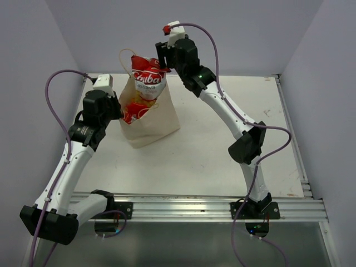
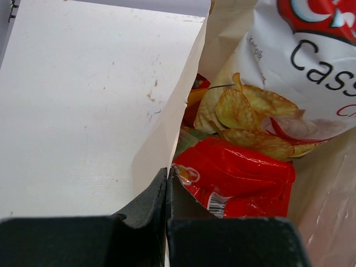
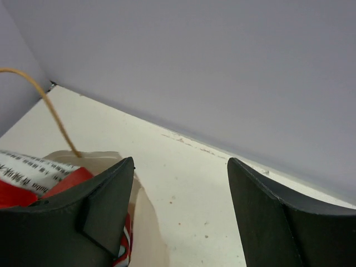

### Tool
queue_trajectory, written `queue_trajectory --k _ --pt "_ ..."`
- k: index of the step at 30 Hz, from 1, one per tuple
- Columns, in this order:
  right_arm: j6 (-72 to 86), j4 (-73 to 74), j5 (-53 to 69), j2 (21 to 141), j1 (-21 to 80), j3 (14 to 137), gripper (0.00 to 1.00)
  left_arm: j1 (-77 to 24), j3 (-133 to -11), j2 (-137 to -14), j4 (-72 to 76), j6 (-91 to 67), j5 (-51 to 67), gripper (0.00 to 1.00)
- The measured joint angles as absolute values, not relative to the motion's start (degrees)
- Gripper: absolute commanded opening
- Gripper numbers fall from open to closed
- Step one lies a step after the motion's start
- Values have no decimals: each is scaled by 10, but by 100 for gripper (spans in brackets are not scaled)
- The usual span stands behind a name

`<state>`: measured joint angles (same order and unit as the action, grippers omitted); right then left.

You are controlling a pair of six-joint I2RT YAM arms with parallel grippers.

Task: Place the snacks into the paper bag

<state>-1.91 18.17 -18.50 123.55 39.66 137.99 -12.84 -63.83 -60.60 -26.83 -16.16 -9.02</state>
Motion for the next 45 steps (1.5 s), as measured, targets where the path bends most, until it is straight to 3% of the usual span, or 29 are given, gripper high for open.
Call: queue_trajectory --k 20,35,45 --pt "31 171 -156 1240 357 1335 71 -128 -633 -603 -264 -178 -95 0" --pt "41 187 -248 1242 337 1341 73 -128 -630 -603 -258 -185 -97 0" --pt "70 210 -120 1243 331 1341 74 -128 -629 -603 -254 -185 -97 0"
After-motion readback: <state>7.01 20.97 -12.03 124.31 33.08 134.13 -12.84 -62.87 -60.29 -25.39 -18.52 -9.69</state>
